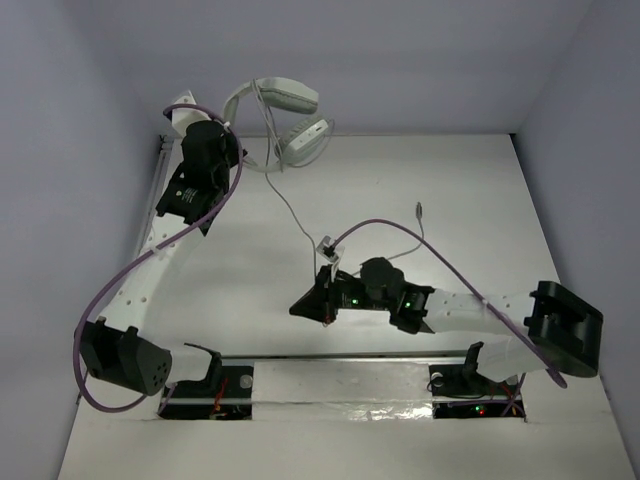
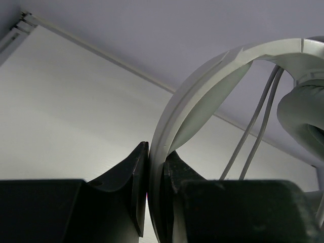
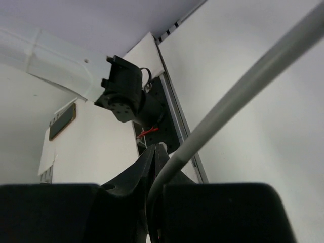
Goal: Wrap the headphones
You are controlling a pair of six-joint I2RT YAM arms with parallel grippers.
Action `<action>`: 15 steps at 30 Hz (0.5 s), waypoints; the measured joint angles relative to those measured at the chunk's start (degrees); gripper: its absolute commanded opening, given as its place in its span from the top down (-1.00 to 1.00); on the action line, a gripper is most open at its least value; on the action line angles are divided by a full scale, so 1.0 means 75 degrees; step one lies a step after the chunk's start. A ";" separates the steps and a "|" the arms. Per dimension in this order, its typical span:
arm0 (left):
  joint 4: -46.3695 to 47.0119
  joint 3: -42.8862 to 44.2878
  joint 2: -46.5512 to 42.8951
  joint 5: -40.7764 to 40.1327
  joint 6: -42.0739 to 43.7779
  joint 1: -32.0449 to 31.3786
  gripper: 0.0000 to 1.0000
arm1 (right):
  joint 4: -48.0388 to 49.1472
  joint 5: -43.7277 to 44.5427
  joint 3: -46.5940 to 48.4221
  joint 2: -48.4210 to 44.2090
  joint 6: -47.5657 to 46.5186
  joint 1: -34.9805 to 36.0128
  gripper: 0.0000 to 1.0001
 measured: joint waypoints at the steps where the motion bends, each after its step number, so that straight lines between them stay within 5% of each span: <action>1: -0.0026 0.0000 0.0000 -0.0044 0.0143 0.0000 1.00 | -0.0154 0.0052 -0.0003 -0.0210 -0.0032 0.0003 0.87; 8: -0.0265 0.0000 0.0073 -0.0326 0.0970 0.0000 1.00 | -0.1751 0.0303 0.0259 -0.1550 -0.0420 0.0006 0.96; 15: -0.0213 -0.0391 0.0219 -0.1151 0.1542 -0.0166 1.00 | -0.4185 0.0341 0.2133 -0.1746 -0.0921 0.0006 0.99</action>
